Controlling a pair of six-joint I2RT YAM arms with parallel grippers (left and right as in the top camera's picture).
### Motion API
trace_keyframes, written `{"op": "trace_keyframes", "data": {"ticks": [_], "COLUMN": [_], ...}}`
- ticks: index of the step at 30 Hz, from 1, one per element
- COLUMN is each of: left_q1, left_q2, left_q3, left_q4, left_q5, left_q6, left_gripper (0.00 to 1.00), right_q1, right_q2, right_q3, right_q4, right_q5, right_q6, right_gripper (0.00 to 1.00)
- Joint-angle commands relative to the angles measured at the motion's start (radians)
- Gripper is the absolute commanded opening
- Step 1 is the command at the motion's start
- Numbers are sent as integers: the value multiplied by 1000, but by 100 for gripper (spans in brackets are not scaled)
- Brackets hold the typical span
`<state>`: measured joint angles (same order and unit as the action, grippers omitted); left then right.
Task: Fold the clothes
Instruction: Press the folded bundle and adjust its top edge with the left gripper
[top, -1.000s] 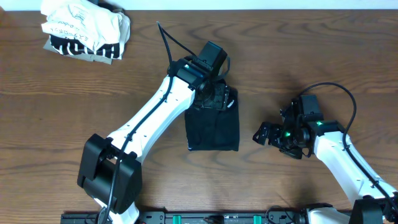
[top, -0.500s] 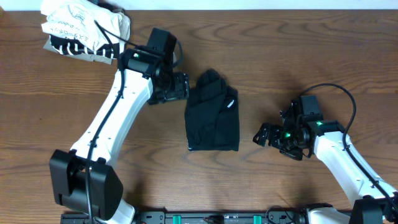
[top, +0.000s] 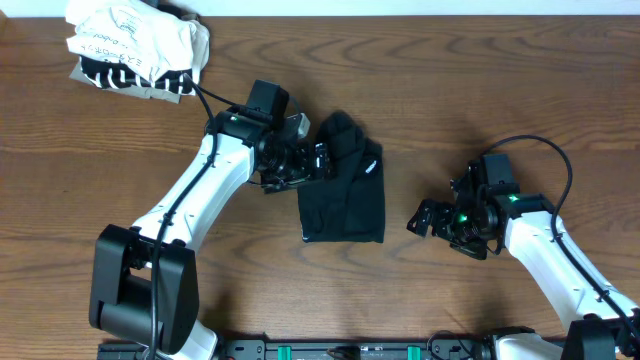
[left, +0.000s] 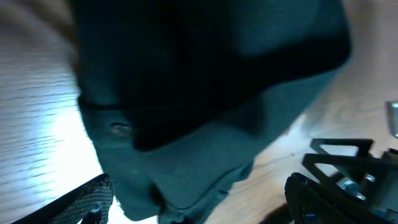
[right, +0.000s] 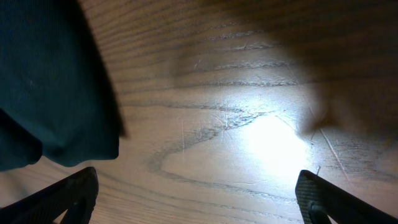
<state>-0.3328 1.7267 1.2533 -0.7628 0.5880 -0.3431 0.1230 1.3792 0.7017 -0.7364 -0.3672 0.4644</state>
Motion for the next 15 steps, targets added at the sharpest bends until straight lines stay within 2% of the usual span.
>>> {"op": "trace_keyframes", "data": {"ticks": [1,10,15], "left_q1": [-1,-46,-80], "left_q2": [6,61,85], "left_q3": [-3,-4,-4], "left_q4": [3,18,45], "left_q5": [56,56,56], "left_q6": [8,-8,-11], "left_gripper": [90,90,87], "right_q1": [9,9,9], "right_q2": [2,2,2], "right_q3": [-3,-3,-3], "right_q4": [-1,-3,-14], "right_q5": [-8,-46,-52], "right_q6": [10,10,8], "right_gripper": [99,99,99]}}
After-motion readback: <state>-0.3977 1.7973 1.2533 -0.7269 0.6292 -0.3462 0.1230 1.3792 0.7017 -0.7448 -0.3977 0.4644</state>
